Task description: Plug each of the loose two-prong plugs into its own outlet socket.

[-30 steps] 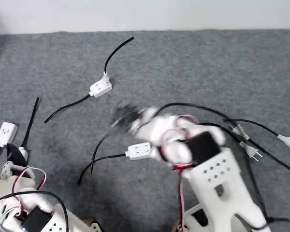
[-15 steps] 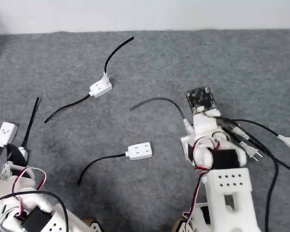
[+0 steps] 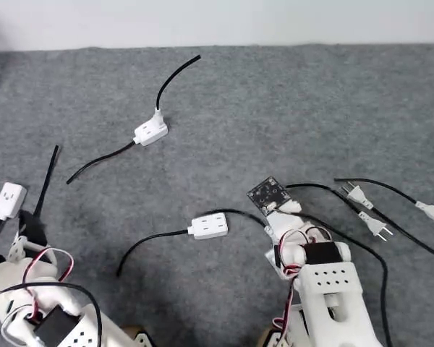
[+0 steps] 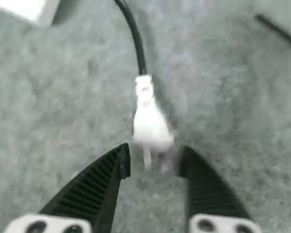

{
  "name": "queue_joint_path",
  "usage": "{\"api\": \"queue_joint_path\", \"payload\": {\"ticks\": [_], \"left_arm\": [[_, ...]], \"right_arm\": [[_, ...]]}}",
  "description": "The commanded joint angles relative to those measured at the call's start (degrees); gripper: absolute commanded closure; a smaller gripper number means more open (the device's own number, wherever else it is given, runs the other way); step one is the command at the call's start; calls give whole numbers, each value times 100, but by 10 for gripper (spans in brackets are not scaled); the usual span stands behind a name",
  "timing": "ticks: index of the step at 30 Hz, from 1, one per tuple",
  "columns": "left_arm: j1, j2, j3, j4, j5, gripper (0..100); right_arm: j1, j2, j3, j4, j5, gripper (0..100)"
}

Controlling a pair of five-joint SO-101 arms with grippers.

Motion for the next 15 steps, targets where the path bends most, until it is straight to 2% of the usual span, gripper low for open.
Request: {"api": "queue_joint_path", "payload": {"ticks": [1,7,11,15], "left_arm": [[62,-97,-40,-149,-70,676],[62,-97,-31,-149,-79,676],[62,-97,-31,-158,-79,676],[62,-97,-31,-149,-79,676]], "right_arm": [[-22,-119,-343,400,360,592],[22,-119,-2004,1174,1644,648],[-251,66,-2453,558,2048,683],[-611,927,-2259,22,2048,684]]}}
